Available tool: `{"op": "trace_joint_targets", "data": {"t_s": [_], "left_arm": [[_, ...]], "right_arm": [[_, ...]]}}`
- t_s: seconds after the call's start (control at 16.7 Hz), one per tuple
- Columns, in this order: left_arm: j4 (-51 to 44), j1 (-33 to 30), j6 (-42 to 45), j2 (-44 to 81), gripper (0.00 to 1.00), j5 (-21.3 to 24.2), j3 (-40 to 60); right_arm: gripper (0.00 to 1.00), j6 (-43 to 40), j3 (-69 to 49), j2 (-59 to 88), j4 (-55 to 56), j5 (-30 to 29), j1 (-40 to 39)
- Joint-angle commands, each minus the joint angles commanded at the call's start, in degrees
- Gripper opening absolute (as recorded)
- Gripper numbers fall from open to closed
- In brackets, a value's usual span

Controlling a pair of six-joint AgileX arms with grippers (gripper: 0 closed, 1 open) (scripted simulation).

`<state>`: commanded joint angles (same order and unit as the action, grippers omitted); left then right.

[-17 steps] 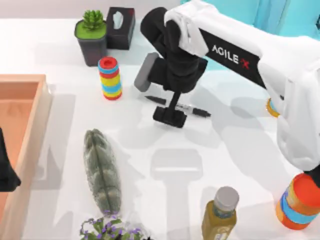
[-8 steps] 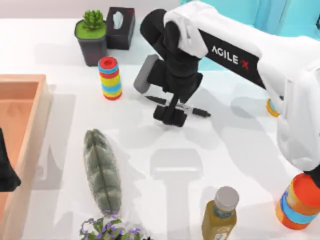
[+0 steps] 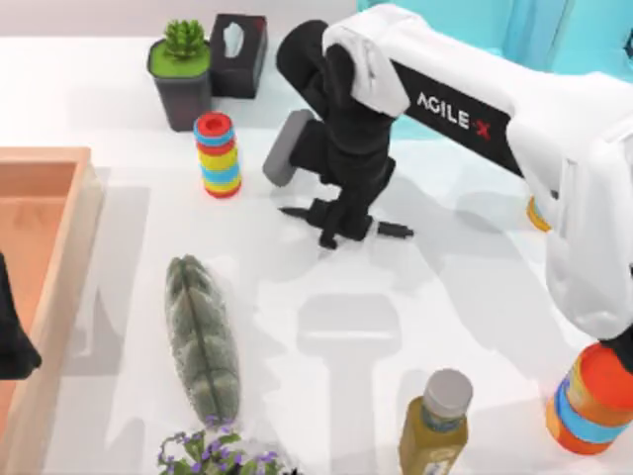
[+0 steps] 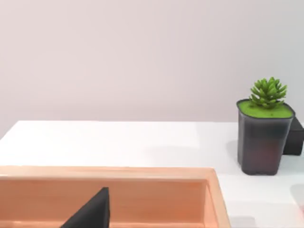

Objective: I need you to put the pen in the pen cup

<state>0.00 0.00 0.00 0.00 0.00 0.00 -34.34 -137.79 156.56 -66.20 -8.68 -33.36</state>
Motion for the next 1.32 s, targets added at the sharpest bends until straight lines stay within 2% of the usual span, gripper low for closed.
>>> {"op": "trace_joint_targets", "data": {"t_s": [0.12, 0.18, 0.42, 0.96, 1.32], "left_arm": [[0.0, 0.0, 0.0, 0.0, 1.0, 0.0, 0.0], [0.0, 0.0, 0.0, 0.0, 1.0, 0.0, 0.0], [0.0, 0.0, 0.0, 0.0, 1.0, 0.0, 0.0], [0.0, 0.0, 0.0, 0.0, 1.0, 0.0, 0.0], [0.0, 0.0, 0.0, 0.0, 1.0, 0.0, 0.0]], "right_arm": [[0.0, 0.0, 0.0, 0.0, 0.0, 0.0, 0.0], [0.0, 1.95, 1.22, -4.39, -1.98, 2.24, -0.73], [0.0, 3.75, 4.74, -8.55, -3.28, 2.13, -2.33], [0.0, 13.26, 24.53, -36.78, -11.64, 1.44, -12.16], [0.0, 14.06, 25.97, -38.34, -12.45, 1.57, -12.85]]}}
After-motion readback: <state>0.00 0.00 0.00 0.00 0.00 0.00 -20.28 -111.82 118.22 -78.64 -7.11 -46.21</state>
